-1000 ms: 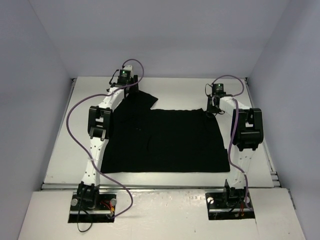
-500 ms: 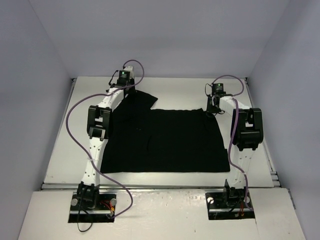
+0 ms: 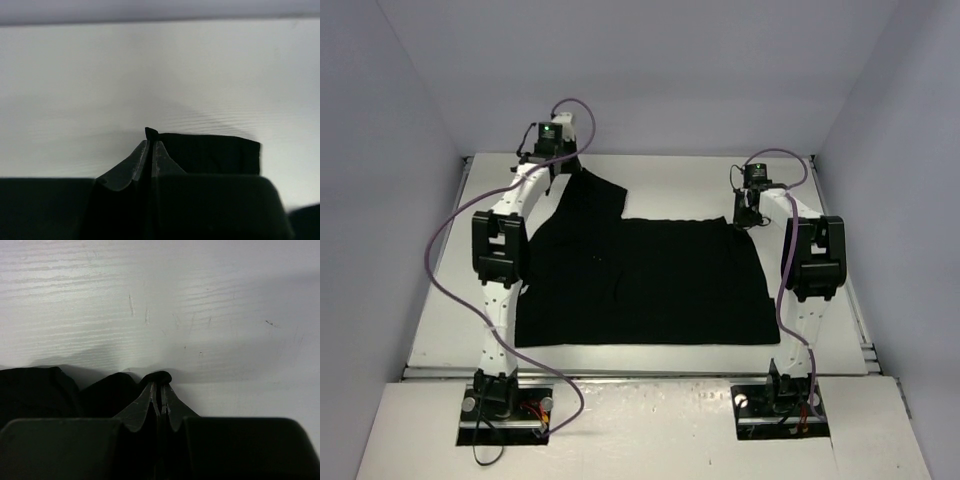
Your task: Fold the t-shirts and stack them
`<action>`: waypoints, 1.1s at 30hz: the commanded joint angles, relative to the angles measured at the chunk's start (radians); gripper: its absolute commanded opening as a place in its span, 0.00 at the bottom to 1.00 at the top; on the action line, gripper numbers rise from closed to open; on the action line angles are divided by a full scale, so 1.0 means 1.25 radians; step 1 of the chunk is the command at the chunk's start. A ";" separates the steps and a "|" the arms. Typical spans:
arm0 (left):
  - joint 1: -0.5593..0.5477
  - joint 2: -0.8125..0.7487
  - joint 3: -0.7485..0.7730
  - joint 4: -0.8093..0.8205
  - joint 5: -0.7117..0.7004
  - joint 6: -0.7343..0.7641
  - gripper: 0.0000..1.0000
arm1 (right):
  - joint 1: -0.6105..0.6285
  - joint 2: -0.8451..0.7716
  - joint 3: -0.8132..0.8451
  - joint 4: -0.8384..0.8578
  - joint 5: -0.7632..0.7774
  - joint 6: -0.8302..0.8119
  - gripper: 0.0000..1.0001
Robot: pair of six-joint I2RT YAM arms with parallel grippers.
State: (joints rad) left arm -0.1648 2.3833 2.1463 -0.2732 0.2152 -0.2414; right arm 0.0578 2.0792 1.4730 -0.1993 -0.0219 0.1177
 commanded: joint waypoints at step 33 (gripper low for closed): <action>0.036 -0.766 -0.589 -0.026 0.051 -0.057 0.00 | -0.013 -0.332 -0.200 -0.003 0.196 0.135 0.00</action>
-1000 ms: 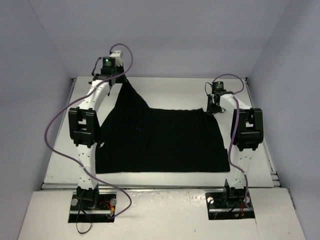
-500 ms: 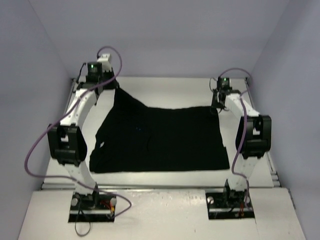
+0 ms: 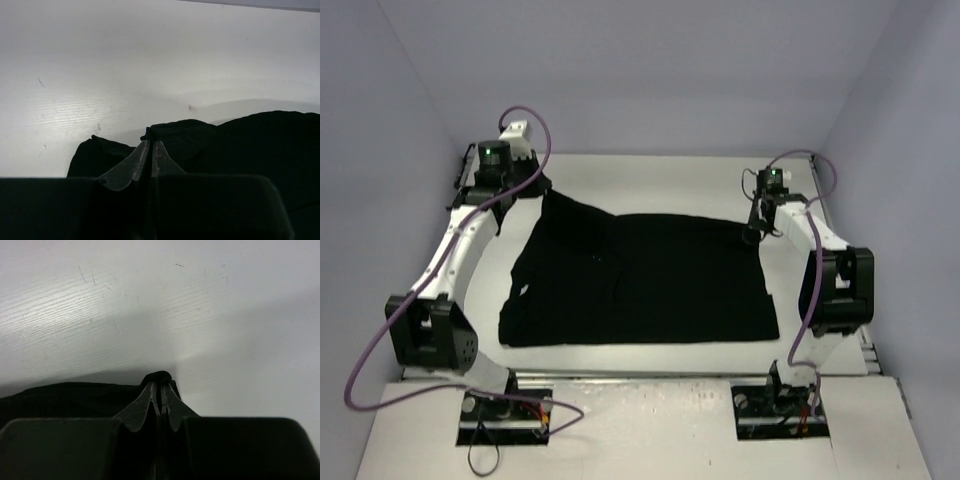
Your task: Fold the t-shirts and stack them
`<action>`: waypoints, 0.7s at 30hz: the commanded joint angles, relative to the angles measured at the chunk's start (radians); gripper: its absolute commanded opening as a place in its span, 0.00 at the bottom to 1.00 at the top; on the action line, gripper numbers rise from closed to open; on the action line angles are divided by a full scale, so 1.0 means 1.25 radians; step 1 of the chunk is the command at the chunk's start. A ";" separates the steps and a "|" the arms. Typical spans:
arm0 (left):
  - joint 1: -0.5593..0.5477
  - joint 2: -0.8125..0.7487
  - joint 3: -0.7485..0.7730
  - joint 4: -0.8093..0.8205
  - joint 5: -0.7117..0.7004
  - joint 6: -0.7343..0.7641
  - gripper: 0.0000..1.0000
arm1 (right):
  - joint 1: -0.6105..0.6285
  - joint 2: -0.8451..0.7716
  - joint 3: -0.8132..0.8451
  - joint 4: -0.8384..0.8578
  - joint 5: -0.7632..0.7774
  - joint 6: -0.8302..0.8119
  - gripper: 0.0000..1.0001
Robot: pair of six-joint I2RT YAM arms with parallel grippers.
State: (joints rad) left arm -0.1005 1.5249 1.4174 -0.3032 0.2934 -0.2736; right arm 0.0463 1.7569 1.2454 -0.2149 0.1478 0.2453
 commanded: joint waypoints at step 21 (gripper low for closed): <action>-0.053 -0.365 -0.254 -0.195 -0.099 -0.066 0.00 | -0.033 -0.153 -0.177 0.015 0.167 0.099 0.00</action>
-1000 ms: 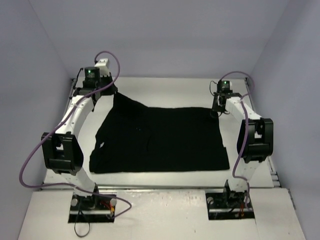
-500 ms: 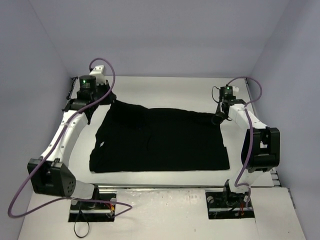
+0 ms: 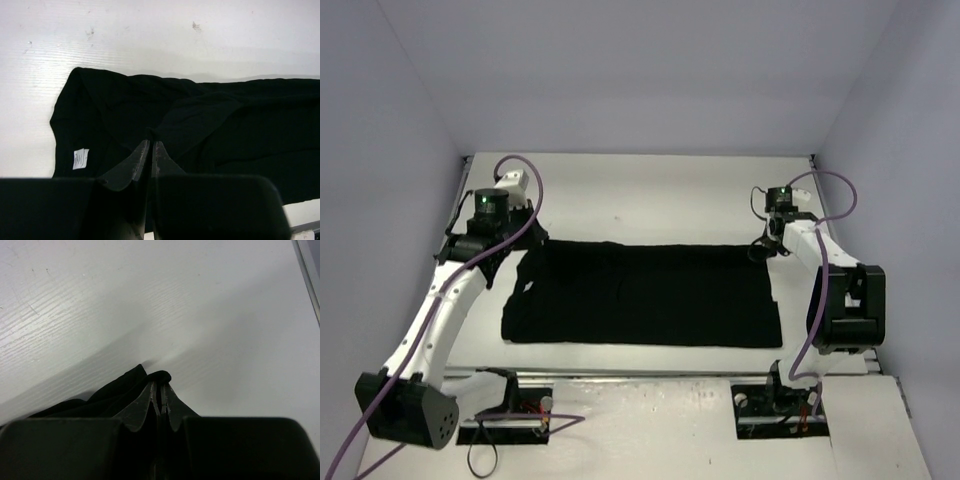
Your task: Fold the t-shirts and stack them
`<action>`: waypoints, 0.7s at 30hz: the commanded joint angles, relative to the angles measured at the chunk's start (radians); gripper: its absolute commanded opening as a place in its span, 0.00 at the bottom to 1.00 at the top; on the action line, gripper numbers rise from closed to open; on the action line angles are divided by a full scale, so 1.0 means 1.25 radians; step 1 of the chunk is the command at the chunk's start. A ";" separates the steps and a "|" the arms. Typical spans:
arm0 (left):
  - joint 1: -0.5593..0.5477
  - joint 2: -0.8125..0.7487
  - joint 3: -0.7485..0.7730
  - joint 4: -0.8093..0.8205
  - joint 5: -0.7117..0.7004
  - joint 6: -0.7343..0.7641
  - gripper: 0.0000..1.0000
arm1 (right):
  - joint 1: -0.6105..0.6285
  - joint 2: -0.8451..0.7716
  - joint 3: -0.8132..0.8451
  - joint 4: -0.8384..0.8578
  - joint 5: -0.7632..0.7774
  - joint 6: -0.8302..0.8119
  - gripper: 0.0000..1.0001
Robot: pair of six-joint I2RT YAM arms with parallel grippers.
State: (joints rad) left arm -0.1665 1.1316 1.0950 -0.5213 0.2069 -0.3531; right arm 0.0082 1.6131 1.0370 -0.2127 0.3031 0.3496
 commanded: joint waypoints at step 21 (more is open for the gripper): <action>-0.001 -0.062 -0.123 0.001 -0.082 -0.024 0.00 | -0.003 -0.113 -0.175 0.013 -0.031 0.116 0.03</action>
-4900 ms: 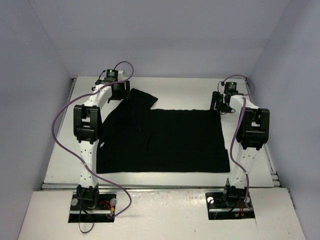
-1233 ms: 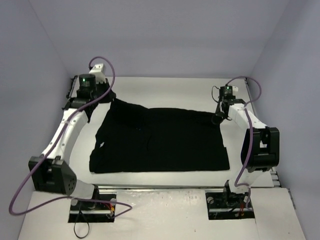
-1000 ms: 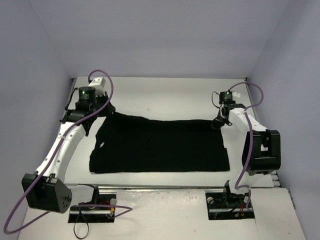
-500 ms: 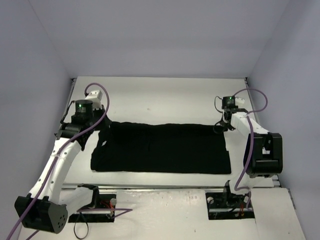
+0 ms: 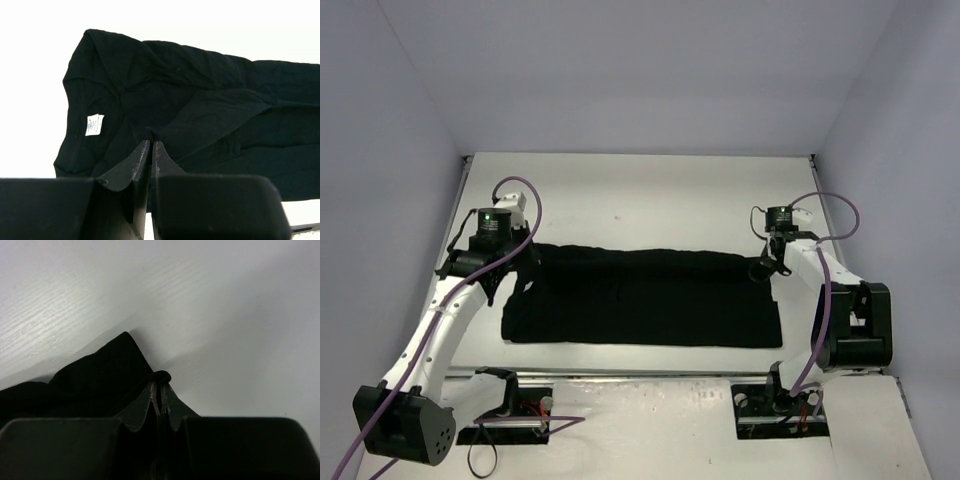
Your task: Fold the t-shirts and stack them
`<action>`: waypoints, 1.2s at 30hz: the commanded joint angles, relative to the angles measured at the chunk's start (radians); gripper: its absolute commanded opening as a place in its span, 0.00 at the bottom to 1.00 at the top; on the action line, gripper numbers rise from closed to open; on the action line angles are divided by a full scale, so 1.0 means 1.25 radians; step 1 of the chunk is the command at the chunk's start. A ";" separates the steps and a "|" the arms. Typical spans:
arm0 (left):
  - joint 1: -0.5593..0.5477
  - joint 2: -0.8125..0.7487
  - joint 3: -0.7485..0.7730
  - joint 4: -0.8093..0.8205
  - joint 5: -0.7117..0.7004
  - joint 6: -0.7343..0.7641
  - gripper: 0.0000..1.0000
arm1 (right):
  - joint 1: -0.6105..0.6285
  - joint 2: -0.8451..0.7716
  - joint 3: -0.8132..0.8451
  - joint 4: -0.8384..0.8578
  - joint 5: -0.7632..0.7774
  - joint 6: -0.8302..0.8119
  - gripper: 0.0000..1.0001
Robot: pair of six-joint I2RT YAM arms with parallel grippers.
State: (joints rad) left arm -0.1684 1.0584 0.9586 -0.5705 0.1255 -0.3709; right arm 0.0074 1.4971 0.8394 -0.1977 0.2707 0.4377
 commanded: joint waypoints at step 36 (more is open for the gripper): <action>0.000 -0.016 -0.010 -0.003 -0.023 0.014 0.00 | -0.002 -0.053 0.025 -0.015 -0.054 -0.038 0.46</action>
State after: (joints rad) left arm -0.1683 1.0672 0.9089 -0.5862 0.1119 -0.3706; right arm 0.0071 1.4187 0.8368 -0.2347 0.1683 0.4100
